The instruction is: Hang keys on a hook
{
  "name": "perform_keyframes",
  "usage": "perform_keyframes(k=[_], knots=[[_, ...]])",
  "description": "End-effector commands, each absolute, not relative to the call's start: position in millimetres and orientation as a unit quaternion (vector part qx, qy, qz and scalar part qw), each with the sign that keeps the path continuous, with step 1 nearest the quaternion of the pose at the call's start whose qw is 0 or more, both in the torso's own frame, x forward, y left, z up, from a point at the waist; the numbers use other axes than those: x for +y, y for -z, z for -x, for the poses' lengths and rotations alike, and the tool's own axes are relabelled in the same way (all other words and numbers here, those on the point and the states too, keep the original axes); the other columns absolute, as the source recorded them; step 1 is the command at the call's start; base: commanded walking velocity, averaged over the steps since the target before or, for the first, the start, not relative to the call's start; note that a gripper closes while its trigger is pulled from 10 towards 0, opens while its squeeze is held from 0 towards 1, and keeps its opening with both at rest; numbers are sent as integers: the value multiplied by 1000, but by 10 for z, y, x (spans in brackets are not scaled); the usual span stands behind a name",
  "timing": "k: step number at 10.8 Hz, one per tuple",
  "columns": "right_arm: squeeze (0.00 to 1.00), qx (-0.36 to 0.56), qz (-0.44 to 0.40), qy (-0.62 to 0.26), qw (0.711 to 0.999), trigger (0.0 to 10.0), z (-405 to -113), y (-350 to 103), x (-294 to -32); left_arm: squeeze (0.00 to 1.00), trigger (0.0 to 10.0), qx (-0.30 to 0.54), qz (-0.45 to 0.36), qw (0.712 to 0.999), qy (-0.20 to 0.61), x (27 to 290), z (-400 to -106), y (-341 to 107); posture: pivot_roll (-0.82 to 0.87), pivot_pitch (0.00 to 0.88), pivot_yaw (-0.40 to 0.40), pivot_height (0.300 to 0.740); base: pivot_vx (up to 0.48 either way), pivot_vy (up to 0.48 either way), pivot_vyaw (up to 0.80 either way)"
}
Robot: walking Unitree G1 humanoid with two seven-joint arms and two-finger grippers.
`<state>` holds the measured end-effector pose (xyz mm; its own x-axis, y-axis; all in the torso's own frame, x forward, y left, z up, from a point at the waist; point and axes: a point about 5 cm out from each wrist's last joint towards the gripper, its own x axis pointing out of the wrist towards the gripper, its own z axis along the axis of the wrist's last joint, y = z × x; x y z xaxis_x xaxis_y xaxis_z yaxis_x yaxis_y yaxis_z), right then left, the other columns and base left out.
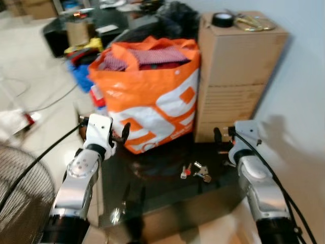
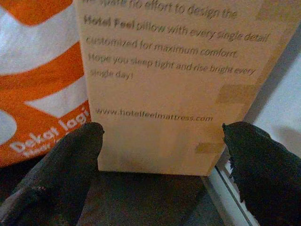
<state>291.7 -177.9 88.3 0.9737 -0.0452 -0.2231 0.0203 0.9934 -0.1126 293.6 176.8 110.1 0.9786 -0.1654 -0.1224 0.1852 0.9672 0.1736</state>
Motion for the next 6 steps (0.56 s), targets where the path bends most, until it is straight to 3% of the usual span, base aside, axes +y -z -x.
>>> perform_keyframes(k=[1,4,6], knots=[[0,104,51,6,993,10000,-2954,-926,-1726,31,10000,53,-101,990,78,1816,-2927,-1099,-71,0,36,740,0,-259,800],[0,104,52,-4,993,10000,-2975,-934,-1719,31,10000,49,-104,991,75,1819,-2945,-1093,-74,0,26,740,0,-434,800],[0,109,38,7,993,10000,-2963,-913,-1767,4,10000,50,-106,991,67,1818,-2936,-1068,-75,0,20,740,0,-159,0]])
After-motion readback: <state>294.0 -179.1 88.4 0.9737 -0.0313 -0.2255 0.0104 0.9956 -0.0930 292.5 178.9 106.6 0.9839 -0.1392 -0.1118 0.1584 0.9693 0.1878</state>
